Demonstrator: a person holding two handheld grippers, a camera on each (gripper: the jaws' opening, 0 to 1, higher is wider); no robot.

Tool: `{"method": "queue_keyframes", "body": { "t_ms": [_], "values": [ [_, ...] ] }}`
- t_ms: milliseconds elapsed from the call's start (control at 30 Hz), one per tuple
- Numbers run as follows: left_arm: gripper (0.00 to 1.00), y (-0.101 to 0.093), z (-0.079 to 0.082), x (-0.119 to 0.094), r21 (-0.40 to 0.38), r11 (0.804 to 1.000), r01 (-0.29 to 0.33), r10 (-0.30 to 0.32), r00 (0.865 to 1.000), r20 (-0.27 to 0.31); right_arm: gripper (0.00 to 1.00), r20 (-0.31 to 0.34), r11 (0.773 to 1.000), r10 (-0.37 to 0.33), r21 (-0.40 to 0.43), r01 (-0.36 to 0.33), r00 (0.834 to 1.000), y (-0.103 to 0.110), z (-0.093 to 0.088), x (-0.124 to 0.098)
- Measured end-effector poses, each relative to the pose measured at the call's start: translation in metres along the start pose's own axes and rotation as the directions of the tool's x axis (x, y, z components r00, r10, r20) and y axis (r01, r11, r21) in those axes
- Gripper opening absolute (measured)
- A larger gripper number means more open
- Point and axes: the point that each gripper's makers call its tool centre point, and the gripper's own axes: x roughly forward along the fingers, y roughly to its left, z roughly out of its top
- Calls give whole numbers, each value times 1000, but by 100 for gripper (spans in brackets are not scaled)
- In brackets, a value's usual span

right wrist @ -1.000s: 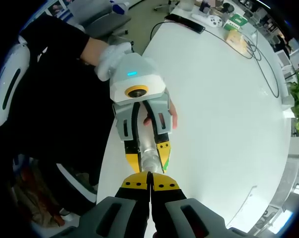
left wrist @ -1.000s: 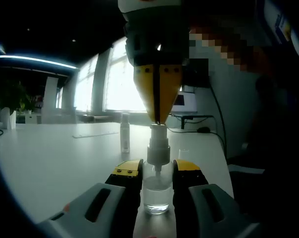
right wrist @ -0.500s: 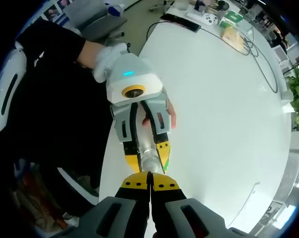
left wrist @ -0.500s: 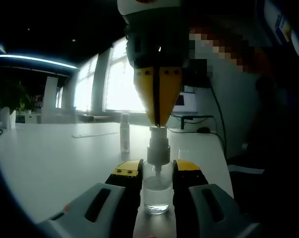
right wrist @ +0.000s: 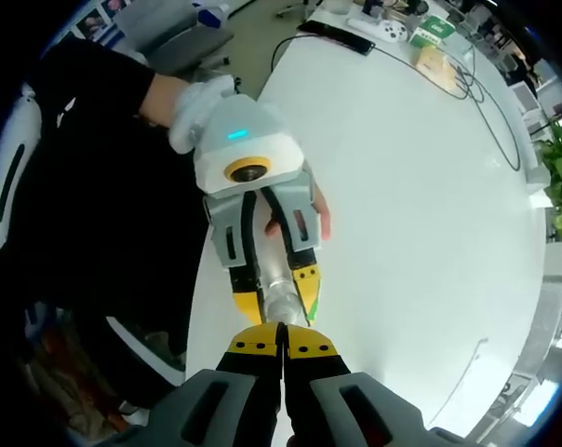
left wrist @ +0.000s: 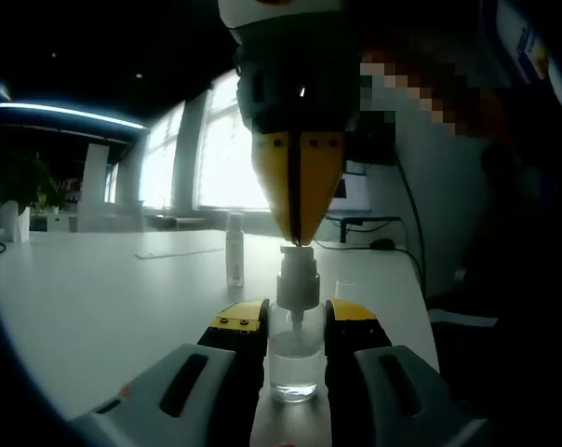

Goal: Clamp pump bottle remove cover press pump head put on cover

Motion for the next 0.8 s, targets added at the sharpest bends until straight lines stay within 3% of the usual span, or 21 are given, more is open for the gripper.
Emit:
{"method": "queue_keyframes", "body": {
  "t_ms": [167, 467, 800],
  "values": [
    [15, 1, 0, 0, 2, 1000, 0, 0, 1000, 1, 0, 42, 1000, 10, -18, -9, 999, 0, 1, -6],
    [15, 1, 0, 0, 1, 1000, 2, -2, 1000, 2, 0, 0, 998, 21, -54, -21, 1000, 0, 2, -5],
    [15, 0, 0, 0, -1, 1000, 3, -3, 1000, 1, 0, 5, 999, 19, -41, -19, 1000, 1, 2, -5]
  ]
}}
